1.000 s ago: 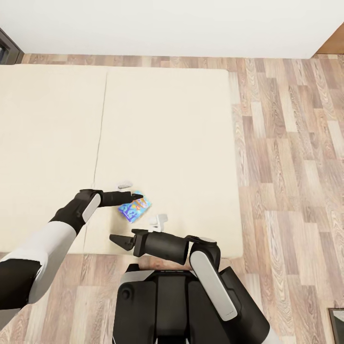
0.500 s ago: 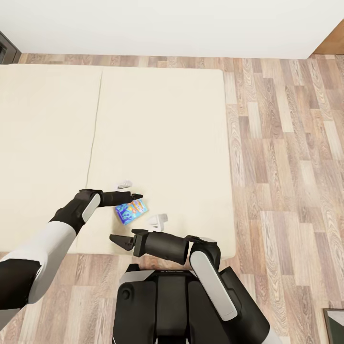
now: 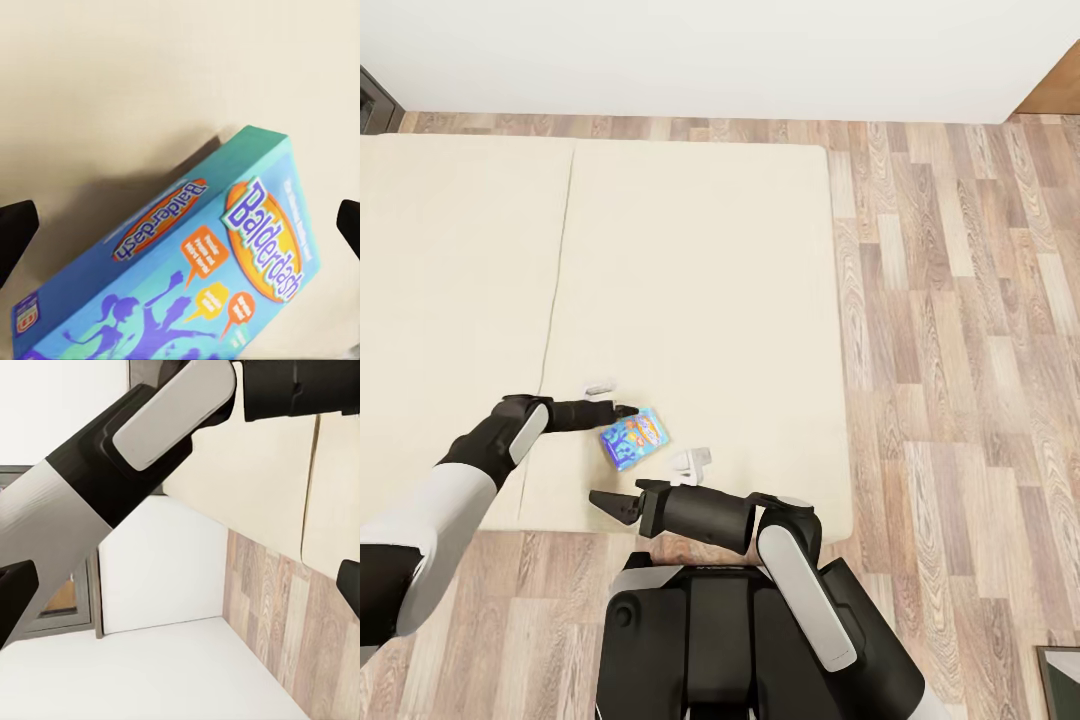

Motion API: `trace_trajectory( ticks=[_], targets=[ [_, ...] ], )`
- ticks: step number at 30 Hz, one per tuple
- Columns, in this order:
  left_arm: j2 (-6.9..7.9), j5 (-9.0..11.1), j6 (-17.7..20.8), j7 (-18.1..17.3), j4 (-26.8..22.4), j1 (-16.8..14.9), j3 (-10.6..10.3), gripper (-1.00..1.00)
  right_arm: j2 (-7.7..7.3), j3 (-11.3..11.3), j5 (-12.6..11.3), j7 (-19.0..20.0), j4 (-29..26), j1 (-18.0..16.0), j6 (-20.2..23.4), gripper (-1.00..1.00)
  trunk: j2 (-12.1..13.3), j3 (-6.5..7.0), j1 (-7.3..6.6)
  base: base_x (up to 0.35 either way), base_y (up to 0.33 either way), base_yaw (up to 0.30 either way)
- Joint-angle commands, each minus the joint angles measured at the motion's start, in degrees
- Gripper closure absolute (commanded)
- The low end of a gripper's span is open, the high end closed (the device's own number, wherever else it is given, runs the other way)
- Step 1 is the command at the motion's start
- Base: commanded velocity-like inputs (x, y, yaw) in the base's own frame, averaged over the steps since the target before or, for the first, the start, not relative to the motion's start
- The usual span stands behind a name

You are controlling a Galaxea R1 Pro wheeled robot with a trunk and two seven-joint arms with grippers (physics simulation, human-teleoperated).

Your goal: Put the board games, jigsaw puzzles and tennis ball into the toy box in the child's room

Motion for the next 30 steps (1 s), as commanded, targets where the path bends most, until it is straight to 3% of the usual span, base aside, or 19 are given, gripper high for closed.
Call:
trace_trajectory(
  ticks=[1,23,30],
  targets=[
    [0.21,0.4,0.4,0.0,-0.1,0.0,-0.3,-1.00,0.03,-0.1,0.2,0.2,0.0,0.0,0.2,-1.00,-0.1,-0.06,0.04,0.000,0.000,0.000],
    [0.04,0.3,2.6,0.2,0.4,0.0,-1.0,-1.00,0.04,-0.1,0.2,0.2,0.0,0.0,0.2,-1.00,-0.1,-0.06,0.04,0.000,0.000,0.000],
    [-0.03,0.4,3.2,1.9,0.5,0.0,-0.8,-1.00,0.05,-0.1,0.2,0.2,0.0,0.0,0.3,-1.00,-0.1,-0.06,0.04,0.000,0.000,0.000]
  ],
)
